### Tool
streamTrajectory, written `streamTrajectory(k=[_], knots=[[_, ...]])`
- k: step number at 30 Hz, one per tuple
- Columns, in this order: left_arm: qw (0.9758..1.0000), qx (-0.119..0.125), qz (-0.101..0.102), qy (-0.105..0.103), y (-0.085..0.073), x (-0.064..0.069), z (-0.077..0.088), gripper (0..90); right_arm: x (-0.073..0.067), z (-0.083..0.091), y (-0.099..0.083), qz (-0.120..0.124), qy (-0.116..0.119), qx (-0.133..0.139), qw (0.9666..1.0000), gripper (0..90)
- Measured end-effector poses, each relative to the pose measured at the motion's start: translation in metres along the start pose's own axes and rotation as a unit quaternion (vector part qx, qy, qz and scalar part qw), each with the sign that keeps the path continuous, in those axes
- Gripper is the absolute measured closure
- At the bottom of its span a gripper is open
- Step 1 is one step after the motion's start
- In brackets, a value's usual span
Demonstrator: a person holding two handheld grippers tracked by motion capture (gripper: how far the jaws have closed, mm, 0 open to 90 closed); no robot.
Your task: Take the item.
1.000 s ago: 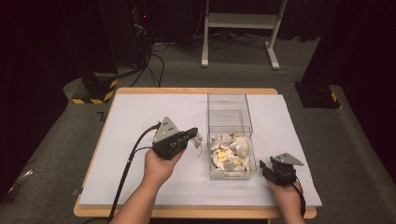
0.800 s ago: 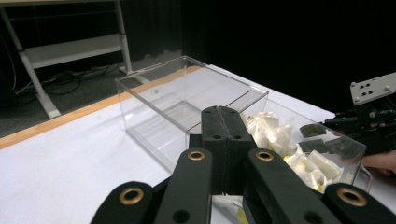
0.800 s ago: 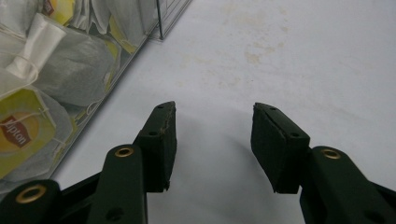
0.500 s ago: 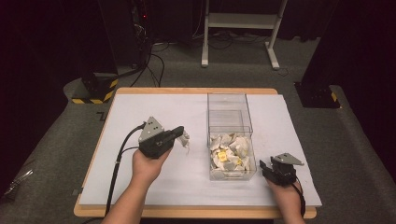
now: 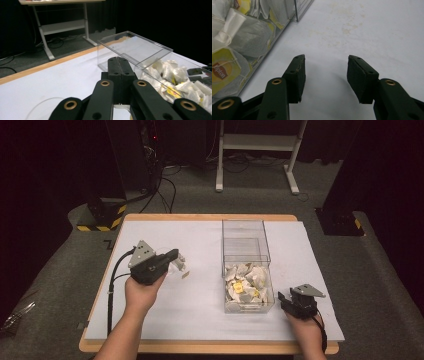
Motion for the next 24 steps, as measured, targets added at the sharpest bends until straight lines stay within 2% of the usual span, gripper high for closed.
streamTrajectory(k=[9,19,24], knots=[[0.9994,0.003,0.009,0.033,0.001,-0.030,0.009,90.0,0.000,0.000,0.000,0.001,-0.001,0.000,1.0000,49.5],[0.9987,-0.001,0.013,0.049,0.004,-0.052,0.008,90.0,0.000,0.000,0.000,0.002,-0.003,0.002,1.0000,49.4],[0.9987,-0.002,0.021,0.047,0.007,-0.064,0.002,90.0,0.000,0.000,0.000,0.001,-0.003,0.003,1.0000,49.4]])
Point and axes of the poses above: each handheld gripper's, and its own axes: z roughly backward along the jaws, y roughly out of its top, x roughly to its right, the point moved 9 cm from there along -z, roughly forward along the jaws, and after that the axes turned 12 degrees about -x, right-handed, at the moved point
